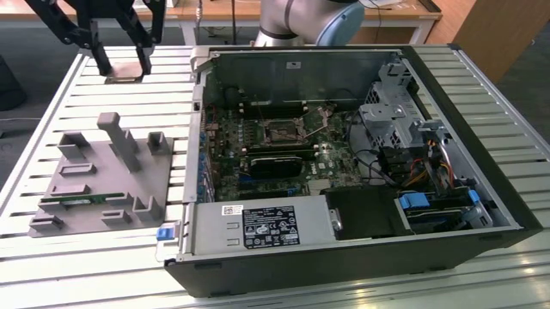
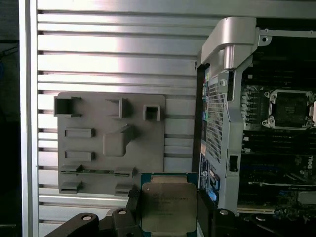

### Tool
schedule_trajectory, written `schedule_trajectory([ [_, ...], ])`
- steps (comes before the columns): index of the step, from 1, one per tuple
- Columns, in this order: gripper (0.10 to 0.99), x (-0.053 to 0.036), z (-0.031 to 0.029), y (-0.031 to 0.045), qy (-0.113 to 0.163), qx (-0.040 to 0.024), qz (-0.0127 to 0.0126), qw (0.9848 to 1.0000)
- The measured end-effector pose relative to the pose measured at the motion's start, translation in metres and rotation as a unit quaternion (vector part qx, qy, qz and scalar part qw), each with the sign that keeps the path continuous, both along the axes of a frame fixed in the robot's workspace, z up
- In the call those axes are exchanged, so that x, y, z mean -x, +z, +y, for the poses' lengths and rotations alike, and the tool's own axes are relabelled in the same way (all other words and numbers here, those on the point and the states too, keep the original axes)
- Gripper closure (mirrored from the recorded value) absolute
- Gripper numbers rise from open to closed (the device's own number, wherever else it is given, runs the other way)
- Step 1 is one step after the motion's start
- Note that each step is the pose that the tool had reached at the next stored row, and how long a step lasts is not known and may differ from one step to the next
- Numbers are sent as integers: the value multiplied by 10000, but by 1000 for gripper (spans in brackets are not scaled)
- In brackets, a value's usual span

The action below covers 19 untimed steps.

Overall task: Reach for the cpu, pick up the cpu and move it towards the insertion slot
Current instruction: 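Pick up the cpu and move it towards the insertion slot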

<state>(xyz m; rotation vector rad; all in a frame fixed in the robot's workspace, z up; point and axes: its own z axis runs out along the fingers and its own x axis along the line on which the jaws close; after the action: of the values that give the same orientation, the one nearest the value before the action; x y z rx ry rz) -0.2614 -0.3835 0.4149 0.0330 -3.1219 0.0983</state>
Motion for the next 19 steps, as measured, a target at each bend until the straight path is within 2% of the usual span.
schedule_trajectory([
  [19, 545, -537, 41, 0, -1, 4, 22, 10000],
])
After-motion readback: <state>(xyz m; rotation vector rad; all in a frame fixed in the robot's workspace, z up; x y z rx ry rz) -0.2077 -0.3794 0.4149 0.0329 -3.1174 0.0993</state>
